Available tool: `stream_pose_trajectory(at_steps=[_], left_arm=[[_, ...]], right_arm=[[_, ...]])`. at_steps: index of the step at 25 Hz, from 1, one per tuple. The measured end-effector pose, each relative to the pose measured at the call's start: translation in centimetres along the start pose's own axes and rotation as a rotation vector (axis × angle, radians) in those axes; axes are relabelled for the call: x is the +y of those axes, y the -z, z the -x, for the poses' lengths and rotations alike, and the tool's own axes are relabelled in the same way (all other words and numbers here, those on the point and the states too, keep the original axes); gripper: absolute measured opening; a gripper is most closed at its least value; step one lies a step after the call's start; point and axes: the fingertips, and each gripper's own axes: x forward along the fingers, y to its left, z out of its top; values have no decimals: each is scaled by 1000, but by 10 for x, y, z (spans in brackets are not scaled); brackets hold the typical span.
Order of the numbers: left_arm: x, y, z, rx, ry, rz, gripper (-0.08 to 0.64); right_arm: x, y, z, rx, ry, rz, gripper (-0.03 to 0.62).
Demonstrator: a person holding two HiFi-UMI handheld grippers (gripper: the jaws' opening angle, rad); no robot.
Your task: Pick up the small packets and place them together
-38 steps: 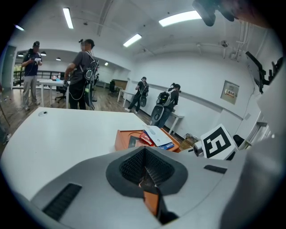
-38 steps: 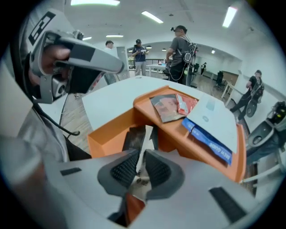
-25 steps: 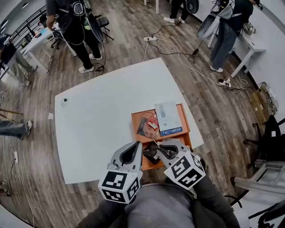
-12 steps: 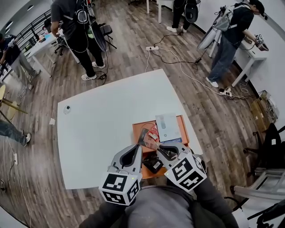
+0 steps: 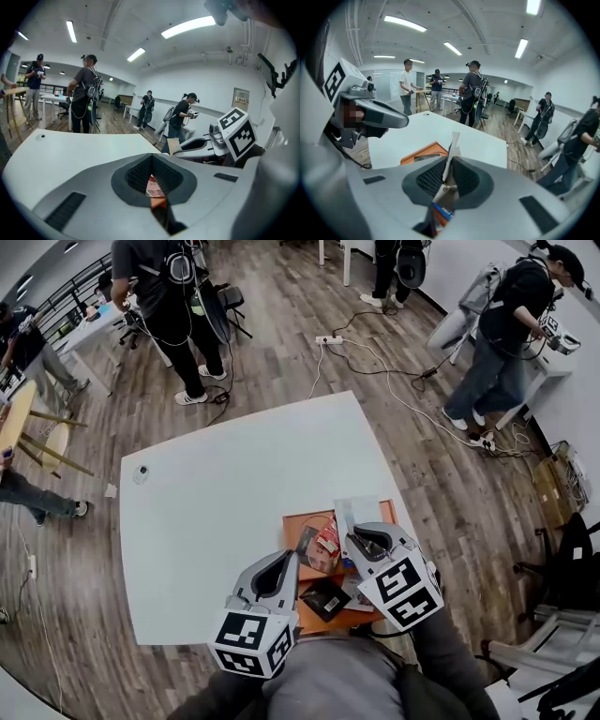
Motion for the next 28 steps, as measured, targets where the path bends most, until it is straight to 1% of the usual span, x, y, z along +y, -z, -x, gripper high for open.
stream_pose_trajectory(at_steps=[5,7,10,12,18,23,28], left_arm=[[11,7,-6,35,-24,24,-3],[13,11,-8,50,-33,35,-3],[14,16,-11,60,-37,43,-3],[15,17,-13,61,-37,45,-3],[16,16,-10,59,-39,51,-3],[14,17,-10,56,-29,44,-3],[5,20,-7,58,-12,34,-3]], right_arm=[[-12,15,-22,47,-23,-35,52],[-12,21,-28,62,-40,-51,85],[-14,26,-34,73,-41,-60,157],[-17,25,-35,69,-36,-70,169],[-16,23,-29,61,-38,-86,172],[-16,28,-24,71,-13,-76,172],[-14,37,-13,75,7,-88,172]])
